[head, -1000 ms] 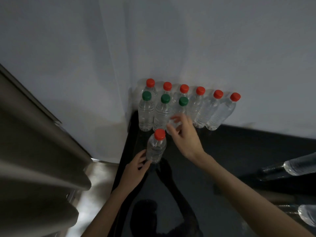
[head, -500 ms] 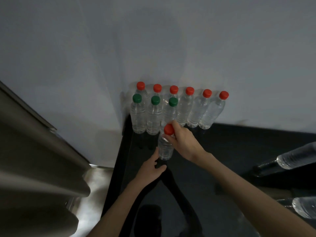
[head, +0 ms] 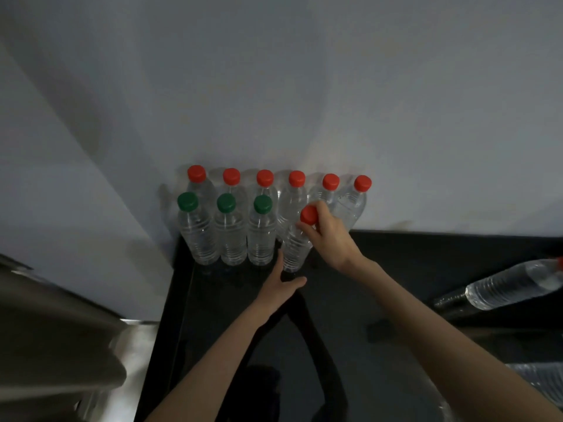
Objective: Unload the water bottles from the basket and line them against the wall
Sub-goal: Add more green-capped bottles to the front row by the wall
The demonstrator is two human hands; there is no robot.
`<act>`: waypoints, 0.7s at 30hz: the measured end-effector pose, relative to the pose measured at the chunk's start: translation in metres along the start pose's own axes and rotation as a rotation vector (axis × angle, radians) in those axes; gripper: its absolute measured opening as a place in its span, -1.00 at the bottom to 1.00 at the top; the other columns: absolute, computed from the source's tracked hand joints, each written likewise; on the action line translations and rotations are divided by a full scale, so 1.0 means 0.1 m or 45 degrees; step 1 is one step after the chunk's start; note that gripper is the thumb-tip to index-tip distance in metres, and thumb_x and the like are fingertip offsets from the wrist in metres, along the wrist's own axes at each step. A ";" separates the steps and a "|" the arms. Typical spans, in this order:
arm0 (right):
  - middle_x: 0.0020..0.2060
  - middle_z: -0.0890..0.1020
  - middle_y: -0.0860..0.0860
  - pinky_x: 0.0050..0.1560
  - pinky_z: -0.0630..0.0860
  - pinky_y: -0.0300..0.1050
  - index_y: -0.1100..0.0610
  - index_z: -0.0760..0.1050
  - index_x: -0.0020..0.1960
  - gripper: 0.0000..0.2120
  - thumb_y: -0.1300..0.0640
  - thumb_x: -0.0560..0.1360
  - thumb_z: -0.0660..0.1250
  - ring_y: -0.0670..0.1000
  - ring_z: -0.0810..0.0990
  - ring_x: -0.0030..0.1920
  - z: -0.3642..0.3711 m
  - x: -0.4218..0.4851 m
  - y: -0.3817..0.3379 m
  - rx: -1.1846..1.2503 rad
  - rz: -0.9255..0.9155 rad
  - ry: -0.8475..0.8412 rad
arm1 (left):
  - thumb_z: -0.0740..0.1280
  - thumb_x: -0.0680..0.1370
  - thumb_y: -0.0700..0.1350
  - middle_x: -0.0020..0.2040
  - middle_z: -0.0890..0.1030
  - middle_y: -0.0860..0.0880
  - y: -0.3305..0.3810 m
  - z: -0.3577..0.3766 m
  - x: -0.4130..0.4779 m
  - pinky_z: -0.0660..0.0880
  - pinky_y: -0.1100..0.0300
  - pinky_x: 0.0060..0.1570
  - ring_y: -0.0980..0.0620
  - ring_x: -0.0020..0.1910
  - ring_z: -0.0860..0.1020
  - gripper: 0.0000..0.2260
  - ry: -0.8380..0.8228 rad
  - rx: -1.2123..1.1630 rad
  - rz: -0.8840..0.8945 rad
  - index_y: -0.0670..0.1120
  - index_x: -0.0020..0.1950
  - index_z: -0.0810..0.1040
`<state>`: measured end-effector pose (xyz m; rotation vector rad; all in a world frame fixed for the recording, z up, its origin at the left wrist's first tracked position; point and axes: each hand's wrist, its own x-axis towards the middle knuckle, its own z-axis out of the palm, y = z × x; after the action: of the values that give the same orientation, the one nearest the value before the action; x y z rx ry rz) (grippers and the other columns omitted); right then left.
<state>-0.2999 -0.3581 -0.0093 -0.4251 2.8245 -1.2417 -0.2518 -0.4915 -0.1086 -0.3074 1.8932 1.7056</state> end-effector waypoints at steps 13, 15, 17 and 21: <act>-0.19 0.48 -0.05 -0.17 0.51 -0.13 0.18 0.34 0.14 -0.76 0.14 0.56 0.33 -0.07 0.52 -0.23 0.04 0.27 0.09 -0.098 -0.135 -0.022 | 0.37 0.56 -0.15 0.54 0.12 0.19 -0.02 -0.04 0.00 0.35 0.17 0.28 0.31 0.26 0.38 -0.21 -0.056 -0.176 0.074 0.21 0.58 -0.08; -0.20 0.48 -0.07 -0.20 0.49 -0.21 0.19 0.35 0.17 -0.73 0.16 0.55 0.34 -0.08 0.52 -0.25 0.05 0.25 0.08 -0.091 -0.138 -0.006 | 0.38 0.56 -0.14 0.56 0.13 0.16 0.00 -0.09 -0.03 0.32 0.12 0.36 0.16 0.46 0.26 -0.24 -0.040 -0.171 0.072 0.21 0.57 -0.02; -0.18 0.45 -0.14 -0.21 0.41 -0.31 0.18 0.34 0.23 -0.70 0.18 0.55 0.34 -0.17 0.49 -0.25 0.05 0.21 0.05 -0.074 -0.101 -0.010 | 0.38 0.55 -0.13 0.55 0.19 0.16 0.02 -0.13 -0.07 0.28 0.02 0.44 0.10 0.51 0.21 -0.28 -0.034 -0.155 0.076 0.20 0.56 0.03; -0.17 0.53 -0.08 -0.11 0.50 -0.17 0.14 0.26 0.39 -0.58 0.20 0.57 0.29 -0.14 0.55 -0.18 -0.07 -0.04 -0.04 -0.021 -0.028 -0.030 | 0.35 0.57 -0.20 0.45 0.40 0.05 0.13 -0.14 -0.24 0.33 0.09 0.37 0.11 0.38 0.39 -0.47 0.019 -0.138 0.109 -0.02 0.51 0.30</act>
<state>-0.2958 -0.3544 -0.0015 -0.4699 2.8198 -1.2101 -0.2422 -0.5079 -0.0845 -0.2858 1.8521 1.8713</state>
